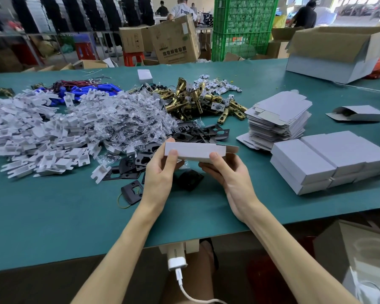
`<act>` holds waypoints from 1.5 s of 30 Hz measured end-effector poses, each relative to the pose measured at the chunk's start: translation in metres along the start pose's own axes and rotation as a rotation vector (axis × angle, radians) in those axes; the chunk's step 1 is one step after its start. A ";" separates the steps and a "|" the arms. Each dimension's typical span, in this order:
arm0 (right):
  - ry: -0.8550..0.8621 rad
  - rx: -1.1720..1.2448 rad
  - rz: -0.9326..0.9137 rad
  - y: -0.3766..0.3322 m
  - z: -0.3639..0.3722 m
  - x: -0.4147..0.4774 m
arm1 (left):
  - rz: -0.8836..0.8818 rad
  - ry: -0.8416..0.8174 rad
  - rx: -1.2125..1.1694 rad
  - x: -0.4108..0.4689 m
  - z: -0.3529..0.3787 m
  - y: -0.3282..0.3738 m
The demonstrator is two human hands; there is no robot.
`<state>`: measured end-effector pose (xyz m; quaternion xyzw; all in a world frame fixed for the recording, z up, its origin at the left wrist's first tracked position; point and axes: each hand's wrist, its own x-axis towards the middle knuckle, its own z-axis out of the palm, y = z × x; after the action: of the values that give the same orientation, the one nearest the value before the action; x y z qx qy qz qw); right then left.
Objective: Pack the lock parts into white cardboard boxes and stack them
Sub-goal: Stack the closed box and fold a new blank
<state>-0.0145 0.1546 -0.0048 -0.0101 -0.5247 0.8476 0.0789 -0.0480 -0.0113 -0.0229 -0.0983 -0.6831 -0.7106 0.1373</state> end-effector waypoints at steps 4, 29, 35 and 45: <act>-0.009 0.017 0.001 0.001 -0.003 0.001 | -0.017 0.002 -0.037 0.000 -0.003 0.000; -0.159 -0.313 -0.015 0.008 -0.006 0.000 | -0.078 -0.118 0.038 -0.007 0.005 0.005; -0.199 -0.327 -0.049 0.006 -0.002 -0.002 | -0.096 -0.095 0.058 -0.009 0.005 0.010; -0.027 -0.599 -0.140 0.004 0.011 0.034 | -0.185 0.108 -0.086 -0.004 0.004 0.005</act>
<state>-0.0500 0.1483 -0.0008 0.0144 -0.7515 0.6479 0.1236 -0.0426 -0.0067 -0.0193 -0.0023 -0.6498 -0.7531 0.1033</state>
